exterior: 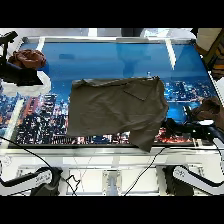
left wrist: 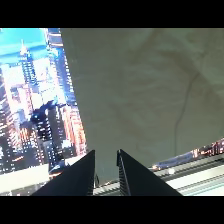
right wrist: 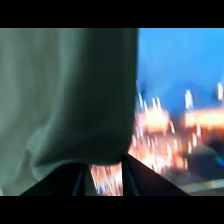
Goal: Fold the shirts.
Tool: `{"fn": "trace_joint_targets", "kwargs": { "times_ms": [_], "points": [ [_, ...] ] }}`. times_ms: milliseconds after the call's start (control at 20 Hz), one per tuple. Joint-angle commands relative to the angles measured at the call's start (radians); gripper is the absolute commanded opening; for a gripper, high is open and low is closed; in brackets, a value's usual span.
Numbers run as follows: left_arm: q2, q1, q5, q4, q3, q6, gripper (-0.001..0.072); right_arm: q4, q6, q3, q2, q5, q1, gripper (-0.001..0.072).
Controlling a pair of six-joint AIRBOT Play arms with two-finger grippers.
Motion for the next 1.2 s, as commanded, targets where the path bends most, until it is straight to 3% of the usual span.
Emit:
{"fn": "trace_joint_targets", "kwargs": {
  "times_ms": [0,200,400,450,500,650,800,850,1150],
  "points": [
    [-0.001,0.000,0.002,0.001,0.000,0.002,0.0158,0.107,-0.040,0.000,-0.029,-0.095,0.002,0.0310],
    [-0.002,0.000,0.005,0.001,0.000,0.003,0.0159,0.112,-0.043,-0.001,-0.048,-0.141,0.002,0.0294],
    [-0.016,0.000,0.031,0.001,-0.011,0.006,0.0163,0.116,-0.092,-0.001,-0.048,-0.149,0.002,0.0038],
    [-0.016,0.001,0.048,0.002,-0.028,0.021,0.0191,0.116,-0.098,-0.001,-0.048,-0.150,0.002,0.0028],
    [-0.016,0.008,0.063,0.001,-0.053,0.025,0.0271,0.116,-0.121,-0.001,-0.048,-0.149,0.002,0.0028],
    [-0.016,0.060,0.063,0.001,-0.183,0.013,0.0294,0.116,-0.140,-0.001,-0.048,-0.149,0.002,0.0028],
    [-0.016,0.124,0.061,-0.047,-0.365,-0.035,0.0504,0.115,-0.140,-0.001,-0.048,-0.148,0.002,0.0027],
    [-0.016,0.138,0.061,-0.075,-0.420,-0.053,0.0537,0.115,-0.140,-0.001,-0.048,-0.148,0.002,0.0027],
    [-0.016,0.143,0.093,-0.251,-0.733,-0.070,0.0536,0.115,-0.140,-0.001,-0.048,-0.138,0.002,0.0027]
  ]
}}
